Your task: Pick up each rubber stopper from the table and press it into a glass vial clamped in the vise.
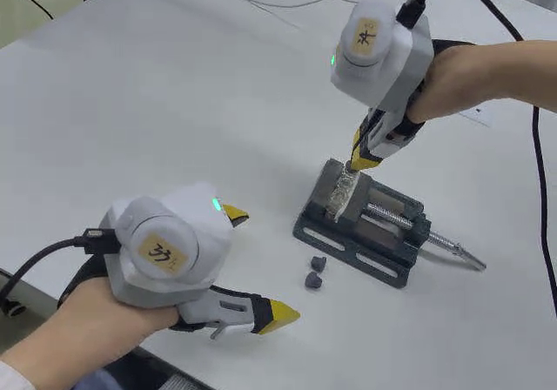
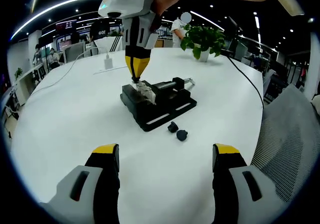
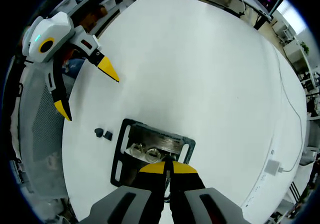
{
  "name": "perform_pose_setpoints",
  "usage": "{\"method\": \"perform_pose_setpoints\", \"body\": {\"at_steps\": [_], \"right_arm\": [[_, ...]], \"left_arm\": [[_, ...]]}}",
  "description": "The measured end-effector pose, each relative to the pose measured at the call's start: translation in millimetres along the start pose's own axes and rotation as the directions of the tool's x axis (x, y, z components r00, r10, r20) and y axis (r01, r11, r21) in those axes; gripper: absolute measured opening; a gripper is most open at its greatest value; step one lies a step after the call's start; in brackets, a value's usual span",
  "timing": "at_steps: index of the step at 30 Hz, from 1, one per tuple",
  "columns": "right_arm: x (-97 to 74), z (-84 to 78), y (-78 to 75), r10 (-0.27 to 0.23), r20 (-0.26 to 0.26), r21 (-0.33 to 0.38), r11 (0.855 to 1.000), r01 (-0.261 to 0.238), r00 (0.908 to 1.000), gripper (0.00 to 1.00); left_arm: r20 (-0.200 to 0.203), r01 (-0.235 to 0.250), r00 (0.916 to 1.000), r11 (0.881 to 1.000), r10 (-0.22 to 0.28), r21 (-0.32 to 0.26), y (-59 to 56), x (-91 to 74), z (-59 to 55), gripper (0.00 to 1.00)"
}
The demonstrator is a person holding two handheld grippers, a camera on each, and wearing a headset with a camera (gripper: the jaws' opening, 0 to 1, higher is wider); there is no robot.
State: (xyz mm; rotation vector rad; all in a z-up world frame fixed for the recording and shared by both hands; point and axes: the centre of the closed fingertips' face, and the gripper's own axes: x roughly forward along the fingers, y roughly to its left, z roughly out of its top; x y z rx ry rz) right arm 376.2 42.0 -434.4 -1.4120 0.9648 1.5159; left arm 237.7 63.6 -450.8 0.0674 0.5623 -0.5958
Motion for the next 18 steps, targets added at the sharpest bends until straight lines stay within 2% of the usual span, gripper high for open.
{"method": "perform_pose_setpoints", "body": {"at_steps": [3,7,9,11,18], "right_arm": [[0.4,0.1,-1.4,-0.005,0.009,0.006,1.0,0.005,1.0,0.0],[-0.6,-1.6,-1.6,0.011,0.066,0.078,0.997,-0.016,0.9978,0.0],[1.2,-4.2,-2.4,-0.008,0.084,0.045,0.999,0.004,0.9964,0.0],[0.9,-2.7,-2.7,-0.016,0.098,0.079,0.997,0.008,0.995,0.0],[0.8,-1.1,-2.2,-0.045,0.116,0.053,0.998,0.039,0.9923,0.0]], "left_arm": [[0.001,-0.003,1.0,1.0,0.003,0.011,0.0,-2.0,3.6,0.74],[0.001,-0.001,1.0,1.0,0.001,0.028,-0.8,-4.1,9.3,0.74],[0.003,0.0,1.0,0.999,0.0,0.04,-0.6,-5.5,12.1,0.74],[0.008,-0.004,1.0,0.999,0.004,0.04,0.7,-6.6,14.5,0.74],[0.008,-0.006,1.0,0.998,0.006,0.064,1.2,-8.4,19.3,0.74]]}}
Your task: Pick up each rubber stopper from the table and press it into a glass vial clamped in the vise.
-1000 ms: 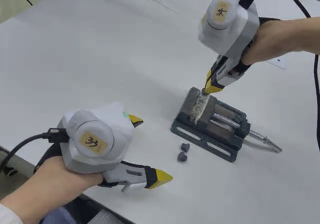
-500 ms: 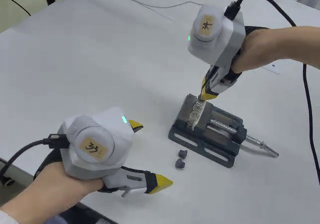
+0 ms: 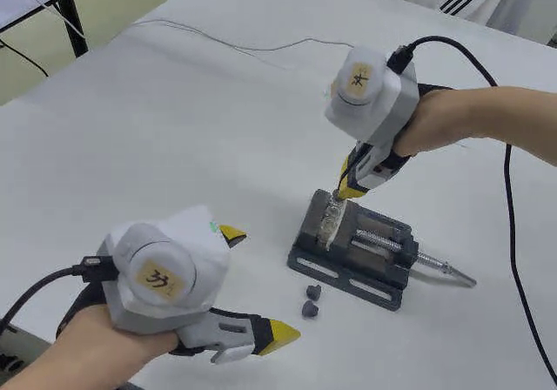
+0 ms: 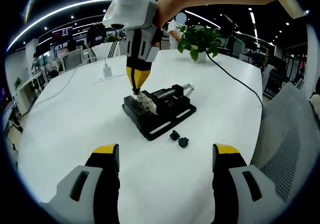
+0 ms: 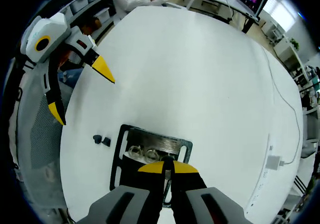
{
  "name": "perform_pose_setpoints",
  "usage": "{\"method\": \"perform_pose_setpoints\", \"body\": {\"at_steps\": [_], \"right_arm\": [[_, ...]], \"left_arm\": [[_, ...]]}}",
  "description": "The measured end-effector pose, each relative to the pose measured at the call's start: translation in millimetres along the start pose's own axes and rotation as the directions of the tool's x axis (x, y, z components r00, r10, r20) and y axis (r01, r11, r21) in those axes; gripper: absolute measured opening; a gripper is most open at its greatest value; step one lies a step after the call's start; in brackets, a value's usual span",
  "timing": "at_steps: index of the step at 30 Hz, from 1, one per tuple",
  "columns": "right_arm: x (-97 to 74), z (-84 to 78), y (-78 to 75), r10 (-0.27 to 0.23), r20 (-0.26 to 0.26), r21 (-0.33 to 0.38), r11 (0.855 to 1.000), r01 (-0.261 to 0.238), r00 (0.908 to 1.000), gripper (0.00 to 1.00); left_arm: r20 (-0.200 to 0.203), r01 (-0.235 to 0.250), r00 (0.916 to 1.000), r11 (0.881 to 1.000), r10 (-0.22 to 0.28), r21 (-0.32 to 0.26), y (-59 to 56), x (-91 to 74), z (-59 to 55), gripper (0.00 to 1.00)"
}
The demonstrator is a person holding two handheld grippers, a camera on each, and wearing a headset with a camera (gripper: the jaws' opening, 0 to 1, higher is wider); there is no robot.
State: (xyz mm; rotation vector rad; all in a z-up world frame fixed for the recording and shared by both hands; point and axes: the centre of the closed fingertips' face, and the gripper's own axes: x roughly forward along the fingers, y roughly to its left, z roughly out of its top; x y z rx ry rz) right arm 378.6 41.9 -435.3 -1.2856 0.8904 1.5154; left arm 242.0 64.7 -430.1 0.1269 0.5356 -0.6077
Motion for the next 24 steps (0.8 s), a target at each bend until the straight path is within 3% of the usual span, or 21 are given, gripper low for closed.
{"method": "perform_pose_setpoints", "body": {"at_steps": [5,8,10,14,19,24], "right_arm": [[-0.1,1.8,-3.0,-0.033,0.048,-0.03,0.999,0.035,0.9983,0.0],[-1.6,2.1,-2.5,-0.053,0.112,0.057,0.997,0.046,0.9923,0.0],[0.1,1.1,-7.3,-0.064,0.146,0.04,0.997,0.059,0.9872,0.0],[-1.5,1.6,-5.9,-0.082,0.197,0.083,0.994,0.067,0.9769,0.0],[-4.0,4.5,-0.5,-0.097,0.223,0.102,0.992,0.076,0.9699,0.0],[-4.2,7.0,-3.1,-0.107,0.208,0.08,0.992,0.093,0.9722,0.0]], "left_arm": [[0.002,-0.004,1.0,1.0,0.004,0.007,0.9,-2.7,2.2,0.74],[0.005,-0.008,1.0,1.0,0.008,0.009,1.6,-3.6,2.8,0.74],[0.003,-0.004,1.0,1.0,0.004,0.013,0.5,-3.7,2.4,0.74],[0.004,-0.001,1.0,1.0,0.001,0.016,-1.2,-3.8,2.9,0.74],[0.001,0.004,1.0,1.0,-0.004,0.02,-3.3,-4.1,3.0,0.74],[-0.001,0.003,1.0,1.0,-0.003,0.021,-3.4,-5.2,2.2,0.74]]}}
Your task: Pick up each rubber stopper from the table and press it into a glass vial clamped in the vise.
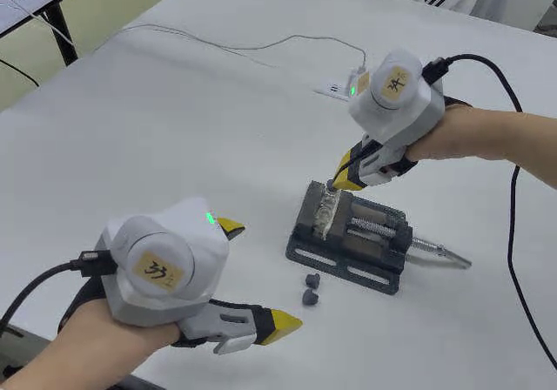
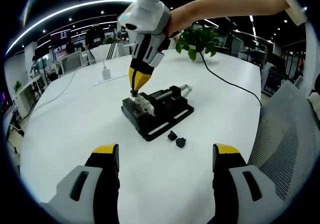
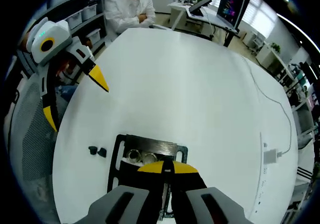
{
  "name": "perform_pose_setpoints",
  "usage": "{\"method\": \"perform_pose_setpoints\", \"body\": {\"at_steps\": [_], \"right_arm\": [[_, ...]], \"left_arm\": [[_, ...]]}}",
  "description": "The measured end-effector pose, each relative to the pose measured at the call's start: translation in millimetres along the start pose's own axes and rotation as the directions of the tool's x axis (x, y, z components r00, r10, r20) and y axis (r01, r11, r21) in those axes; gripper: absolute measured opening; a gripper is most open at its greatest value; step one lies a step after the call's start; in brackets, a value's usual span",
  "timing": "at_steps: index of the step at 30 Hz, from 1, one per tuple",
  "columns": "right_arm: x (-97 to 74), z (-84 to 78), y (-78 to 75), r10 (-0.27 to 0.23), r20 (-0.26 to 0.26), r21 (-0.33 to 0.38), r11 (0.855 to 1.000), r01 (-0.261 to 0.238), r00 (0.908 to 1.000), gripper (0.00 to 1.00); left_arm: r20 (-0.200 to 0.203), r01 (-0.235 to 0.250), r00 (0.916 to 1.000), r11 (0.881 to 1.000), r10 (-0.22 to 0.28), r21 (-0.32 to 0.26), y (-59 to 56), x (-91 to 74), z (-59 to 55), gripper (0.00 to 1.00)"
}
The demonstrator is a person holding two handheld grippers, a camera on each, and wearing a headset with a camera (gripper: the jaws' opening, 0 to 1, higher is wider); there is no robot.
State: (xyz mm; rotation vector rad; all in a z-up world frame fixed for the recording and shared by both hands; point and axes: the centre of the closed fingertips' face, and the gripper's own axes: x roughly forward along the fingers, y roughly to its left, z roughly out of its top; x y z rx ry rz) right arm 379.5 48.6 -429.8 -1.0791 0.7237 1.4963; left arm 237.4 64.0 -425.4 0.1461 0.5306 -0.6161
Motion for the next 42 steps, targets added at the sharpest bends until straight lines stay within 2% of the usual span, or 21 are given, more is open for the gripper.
{"method": "perform_pose_setpoints", "body": {"at_steps": [4,7,11,14,16,18,20,26,33,42], "right_arm": [[-2.1,-1.1,0.8,-0.008,0.003,-0.011,1.0,0.008,1.0,0.0],[-4.2,-0.5,1.3,-0.017,0.015,0.007,1.0,0.017,0.9997,0.02],[-5.6,-3.7,2.6,-0.002,0.012,0.015,1.0,0.001,0.9999,0.05],[-5.1,-8.3,11.9,0.024,0.0,0.035,0.999,-0.024,0.9997,0.23],[-5.8,-9.6,10.4,0.001,0.019,0.017,1.0,-0.002,0.9998,0.25],[-7.9,-7.1,16.7,0.005,0.048,0.051,0.999,-0.008,0.9988,0.34],[-7.4,-4.9,17.2,0.004,0.064,0.043,0.999,-0.007,0.9979,0.46],[-12.5,-10.8,27.3,-0.027,0.098,0.055,0.998,0.021,0.9948,0.68],[-17.5,-22.1,48.0,-0.035,0.131,0.088,0.996,0.024,0.9907,0.81],[-25.4,-31.8,65.9,-0.078,0.165,0.143,0.988,0.054,0.9832,0.94]], "left_arm": [[-0.001,-0.003,1.0,1.0,0.003,-0.001,0.7,-1.3,-0.3,0.74],[0.0,-0.005,1.0,1.0,0.005,-0.002,1.1,-2.4,-0.5,0.74],[-0.004,-0.005,1.0,1.0,0.005,-0.001,1.1,-3.1,-1.6,0.74],[-0.006,-0.004,1.0,1.0,0.004,0.001,0.9,-3.5,-2.0,0.74],[-0.004,-0.005,1.0,1.0,0.005,0.0,0.8,-3.9,-1.5,0.74],[-0.003,-0.005,1.0,1.0,0.005,0.0,0.9,-4.1,-1.3,0.74],[-0.005,-0.004,1.0,1.0,0.004,0.002,0.5,-4.6,-1.2,0.74],[-0.004,-0.005,1.0,1.0,0.005,0.005,0.8,-6.5,-1.1,0.74],[-0.003,-0.006,1.0,1.0,0.006,0.015,1.4,-10.0,-0.5,0.75],[-0.006,0.004,1.0,0.999,-0.004,0.044,2.9,-14.8,0.9,0.75]]}}
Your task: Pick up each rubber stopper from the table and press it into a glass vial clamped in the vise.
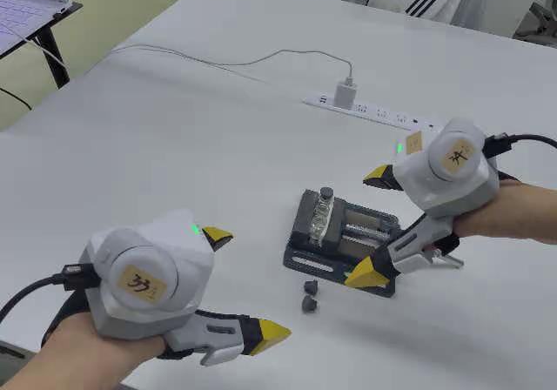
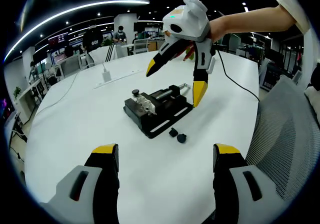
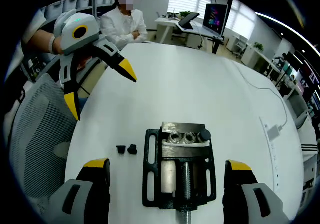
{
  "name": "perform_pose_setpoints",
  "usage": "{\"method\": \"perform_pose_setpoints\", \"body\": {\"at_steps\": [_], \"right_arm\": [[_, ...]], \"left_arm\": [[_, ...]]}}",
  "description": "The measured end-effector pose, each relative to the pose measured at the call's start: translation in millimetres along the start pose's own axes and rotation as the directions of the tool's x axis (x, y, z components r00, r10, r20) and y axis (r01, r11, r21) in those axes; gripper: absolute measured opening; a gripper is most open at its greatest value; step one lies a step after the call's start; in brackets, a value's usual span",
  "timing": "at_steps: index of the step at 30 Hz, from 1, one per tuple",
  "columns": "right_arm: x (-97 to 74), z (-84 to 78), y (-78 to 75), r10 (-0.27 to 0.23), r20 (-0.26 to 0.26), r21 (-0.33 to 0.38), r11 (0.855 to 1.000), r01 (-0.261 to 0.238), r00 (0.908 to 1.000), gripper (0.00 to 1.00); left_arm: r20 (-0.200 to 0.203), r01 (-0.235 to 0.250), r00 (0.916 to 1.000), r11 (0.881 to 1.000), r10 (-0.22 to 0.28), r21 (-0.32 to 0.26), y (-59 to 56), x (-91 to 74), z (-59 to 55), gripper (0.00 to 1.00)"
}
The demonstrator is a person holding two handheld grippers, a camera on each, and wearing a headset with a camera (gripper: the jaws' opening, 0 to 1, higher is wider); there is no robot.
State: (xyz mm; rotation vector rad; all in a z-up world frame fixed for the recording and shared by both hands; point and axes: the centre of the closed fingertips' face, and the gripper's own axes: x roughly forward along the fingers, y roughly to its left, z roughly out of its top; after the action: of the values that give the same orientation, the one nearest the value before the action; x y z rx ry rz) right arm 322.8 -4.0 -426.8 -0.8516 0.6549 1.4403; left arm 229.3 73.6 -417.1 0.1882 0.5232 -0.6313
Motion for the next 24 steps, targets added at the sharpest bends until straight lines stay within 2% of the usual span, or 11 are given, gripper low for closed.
{"method": "perform_pose_setpoints", "body": {"at_steps": [8,13,19,24], "right_arm": [[-4.6,4.6,25.0,-0.015,0.062,0.036,0.999,0.013,0.998,0.91],[-2.2,4.3,38.9,-0.016,0.076,0.046,0.999,0.012,0.997,0.89],[1.1,6.1,47.4,-0.019,0.095,0.052,0.999,0.014,0.9953,0.83],[4.0,9.1,46.4,-0.034,0.117,0.071,0.997,0.026,0.9925,0.75]], "left_arm": [[-0.003,-0.004,1.0,1.0,0.004,0.012,3.7,-6.7,-3.8,0.76],[-0.005,-0.002,1.0,1.0,0.002,0.018,2.3,-9.3,-5.9,0.76],[-0.002,-0.001,1.0,1.0,0.001,0.02,0.4,-10.9,-6.5,0.76],[0.0,-0.005,1.0,1.0,0.005,0.013,-0.4,-12.9,-8.3,0.76]]}}
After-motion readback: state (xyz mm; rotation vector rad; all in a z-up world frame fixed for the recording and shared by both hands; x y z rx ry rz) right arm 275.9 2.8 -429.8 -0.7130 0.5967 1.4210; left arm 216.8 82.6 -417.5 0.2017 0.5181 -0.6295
